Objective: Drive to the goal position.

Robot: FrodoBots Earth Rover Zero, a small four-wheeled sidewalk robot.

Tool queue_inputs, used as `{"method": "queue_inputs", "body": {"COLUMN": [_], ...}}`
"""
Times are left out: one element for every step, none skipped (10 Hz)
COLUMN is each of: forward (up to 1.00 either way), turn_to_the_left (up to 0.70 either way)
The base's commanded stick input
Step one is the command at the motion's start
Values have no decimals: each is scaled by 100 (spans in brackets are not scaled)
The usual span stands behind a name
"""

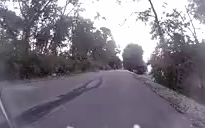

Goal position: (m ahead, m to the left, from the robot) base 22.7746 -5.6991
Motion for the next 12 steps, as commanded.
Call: {"method": "queue_inputs", "body": {"forward": [70,70,70,70,70,70,70,70,70,70,70,70], "turn_to_the_left": [0,0,0,0,0,0,0,0,0,-18,-31,-18]}}
